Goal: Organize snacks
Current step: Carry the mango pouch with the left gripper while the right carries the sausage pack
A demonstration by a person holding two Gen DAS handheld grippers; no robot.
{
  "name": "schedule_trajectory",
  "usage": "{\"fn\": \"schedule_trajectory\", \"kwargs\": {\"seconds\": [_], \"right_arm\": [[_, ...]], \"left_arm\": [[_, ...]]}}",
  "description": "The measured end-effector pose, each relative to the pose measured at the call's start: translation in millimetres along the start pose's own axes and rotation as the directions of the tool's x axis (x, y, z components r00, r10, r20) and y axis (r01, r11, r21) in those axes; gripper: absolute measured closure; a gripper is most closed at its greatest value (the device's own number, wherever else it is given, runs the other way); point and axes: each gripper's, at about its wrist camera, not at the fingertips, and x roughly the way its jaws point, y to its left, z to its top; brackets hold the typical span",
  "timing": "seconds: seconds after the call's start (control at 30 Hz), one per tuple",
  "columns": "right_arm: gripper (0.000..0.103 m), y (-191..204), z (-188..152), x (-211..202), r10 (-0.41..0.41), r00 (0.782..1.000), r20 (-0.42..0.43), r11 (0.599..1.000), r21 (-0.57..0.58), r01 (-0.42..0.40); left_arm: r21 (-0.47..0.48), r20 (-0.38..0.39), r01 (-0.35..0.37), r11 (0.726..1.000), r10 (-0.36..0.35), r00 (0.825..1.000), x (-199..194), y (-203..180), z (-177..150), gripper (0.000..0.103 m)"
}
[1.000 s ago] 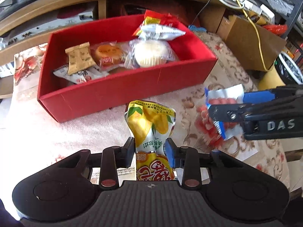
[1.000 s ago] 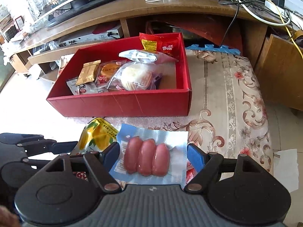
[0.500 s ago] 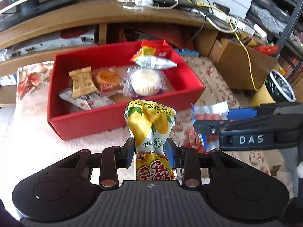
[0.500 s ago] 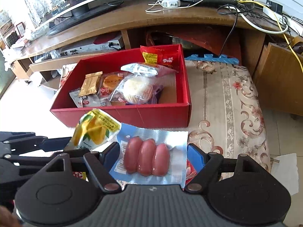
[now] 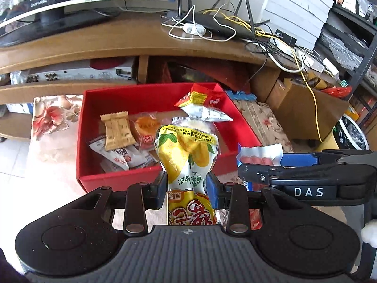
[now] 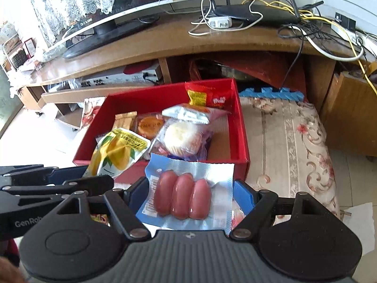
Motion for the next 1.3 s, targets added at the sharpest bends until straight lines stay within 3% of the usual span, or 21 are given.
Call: {"fn": "schedule_trajectory", "kwargs": {"seconds": [1.3], "right_arm": [[0.027, -0.6, 60.3, 26.5, -0.006, 0.998, 0.061, 0.997, 0.072, 0.001]], "left_arm": [[-0.011, 0.105, -0.068, 0.998, 0.068, 0.992, 12.7, 11.8, 51.5, 0.061]]}}
